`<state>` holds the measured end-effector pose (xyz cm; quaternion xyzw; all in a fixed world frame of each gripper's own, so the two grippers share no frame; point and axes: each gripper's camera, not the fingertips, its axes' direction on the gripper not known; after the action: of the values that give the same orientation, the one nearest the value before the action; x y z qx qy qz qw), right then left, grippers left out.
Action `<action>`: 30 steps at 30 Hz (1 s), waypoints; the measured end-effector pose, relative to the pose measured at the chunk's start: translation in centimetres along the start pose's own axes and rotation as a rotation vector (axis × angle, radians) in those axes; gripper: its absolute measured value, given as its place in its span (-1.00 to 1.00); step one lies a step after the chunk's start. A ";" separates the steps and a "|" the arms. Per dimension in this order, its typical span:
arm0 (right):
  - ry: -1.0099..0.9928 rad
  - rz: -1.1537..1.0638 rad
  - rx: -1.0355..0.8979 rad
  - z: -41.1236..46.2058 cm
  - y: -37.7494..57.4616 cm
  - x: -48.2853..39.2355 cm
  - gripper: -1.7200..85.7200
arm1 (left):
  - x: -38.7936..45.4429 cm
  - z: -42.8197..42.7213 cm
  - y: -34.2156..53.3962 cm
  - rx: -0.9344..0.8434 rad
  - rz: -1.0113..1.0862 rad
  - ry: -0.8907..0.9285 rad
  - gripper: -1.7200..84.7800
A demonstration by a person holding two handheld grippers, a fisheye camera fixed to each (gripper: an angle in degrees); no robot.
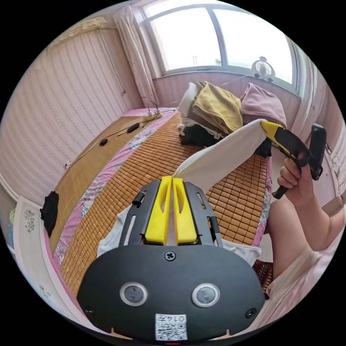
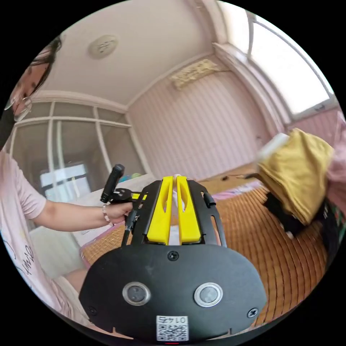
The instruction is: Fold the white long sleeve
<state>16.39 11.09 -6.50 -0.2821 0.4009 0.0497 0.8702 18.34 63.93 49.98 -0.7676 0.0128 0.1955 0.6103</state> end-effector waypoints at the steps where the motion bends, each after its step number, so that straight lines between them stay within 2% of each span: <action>1: -0.101 -0.066 -0.020 2.4 -0.9 -3.1 -0.93 | -1.1 -1.6 1.2 0.020 -0.021 -0.016 -0.98; 5: -0.408 -0.237 -0.228 9.6 0.2 -12.5 -0.91 | -7.2 -11.7 11.7 0.122 -0.199 -0.091 -0.98; 7: -0.537 -0.309 -0.482 14.2 5.2 -17.6 -0.89 | -9.2 -14.3 18.1 0.121 -0.330 -0.089 -0.98; 8: -0.542 -0.321 -0.558 15.4 6.9 -18.7 -0.89 | -10.1 -15.2 22.8 0.101 -0.413 -0.086 -0.98; 10: -0.526 -0.357 -0.857 19.0 14.7 -21.9 -0.85 | -11.0 -15.7 30.1 0.037 -0.547 -0.090 -0.97; 13: -0.536 -0.347 -1.083 20.0 21.8 -23.9 -0.82 | -11.1 -14.8 40.3 -0.150 -0.680 -0.072 -0.95; 15: -0.523 -0.326 -1.135 19.9 23.6 -24.3 -0.82 | -10.9 -14.7 45.6 -0.215 -0.769 -0.017 -0.94; 18: -0.423 -0.349 -1.143 20.2 24.3 -24.2 -0.82 | -11.4 -15.3 49.2 -0.198 -0.844 0.029 -0.90; 24: -0.223 -0.458 -1.088 25.3 22.2 -22.5 -0.78 | -14.4 -14.8 51.3 -0.161 -0.883 0.077 -0.84; 26: -0.250 -0.455 -1.108 27.6 21.8 -23.0 -0.78 | -15.3 -14.3 51.5 -0.178 -0.871 0.072 -0.83; 30: -0.436 -0.549 -1.127 31.0 23.7 -29.2 -0.76 | -17.1 -12.4 52.0 -0.250 -0.848 0.088 -0.83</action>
<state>10.04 51.43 20.11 -0.7695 0.0417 0.0844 0.6317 -7.30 35.24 9.15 -0.7805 -0.3007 -0.1050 0.5380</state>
